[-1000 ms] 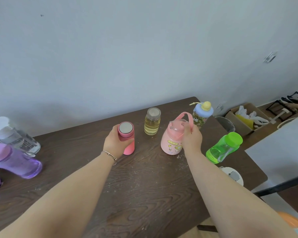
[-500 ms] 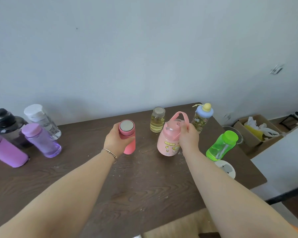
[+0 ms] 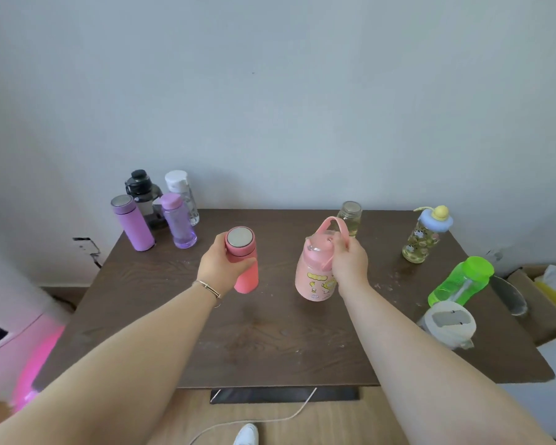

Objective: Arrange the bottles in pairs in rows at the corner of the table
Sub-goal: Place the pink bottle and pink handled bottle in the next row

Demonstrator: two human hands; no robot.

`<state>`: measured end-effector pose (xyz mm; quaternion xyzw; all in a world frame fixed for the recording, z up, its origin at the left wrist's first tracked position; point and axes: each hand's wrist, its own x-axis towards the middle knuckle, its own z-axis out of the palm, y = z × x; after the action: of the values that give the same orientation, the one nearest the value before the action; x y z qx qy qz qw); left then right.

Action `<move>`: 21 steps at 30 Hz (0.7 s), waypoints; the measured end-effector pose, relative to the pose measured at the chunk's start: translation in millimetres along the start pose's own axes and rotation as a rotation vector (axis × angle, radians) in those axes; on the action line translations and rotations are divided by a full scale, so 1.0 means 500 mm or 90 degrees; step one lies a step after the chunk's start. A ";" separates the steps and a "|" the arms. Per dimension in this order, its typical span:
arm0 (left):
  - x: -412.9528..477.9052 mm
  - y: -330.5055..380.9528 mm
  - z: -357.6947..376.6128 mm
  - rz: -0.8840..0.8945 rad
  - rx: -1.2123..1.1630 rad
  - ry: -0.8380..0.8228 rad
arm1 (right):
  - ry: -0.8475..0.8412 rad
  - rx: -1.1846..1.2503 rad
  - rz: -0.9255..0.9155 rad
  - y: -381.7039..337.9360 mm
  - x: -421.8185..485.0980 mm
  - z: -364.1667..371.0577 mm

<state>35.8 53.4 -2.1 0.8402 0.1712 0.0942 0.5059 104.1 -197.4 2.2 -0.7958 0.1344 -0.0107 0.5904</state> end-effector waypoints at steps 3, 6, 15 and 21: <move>-0.020 -0.014 -0.055 -0.008 0.018 0.031 | -0.031 0.001 -0.005 -0.025 -0.030 0.048; -0.026 -0.033 -0.107 -0.014 0.021 0.058 | -0.054 -0.008 -0.018 -0.044 -0.051 0.099; -0.003 -0.125 -0.260 -0.048 0.003 0.111 | -0.128 -0.026 -0.023 -0.078 -0.106 0.283; 0.053 -0.189 -0.373 -0.055 0.028 0.100 | -0.135 -0.043 -0.014 -0.101 -0.138 0.426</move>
<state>-19.6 256.7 1.6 0.8329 0.2486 0.1340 0.4759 85.1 31.1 -4.7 -0.8135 0.0627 0.0715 0.5738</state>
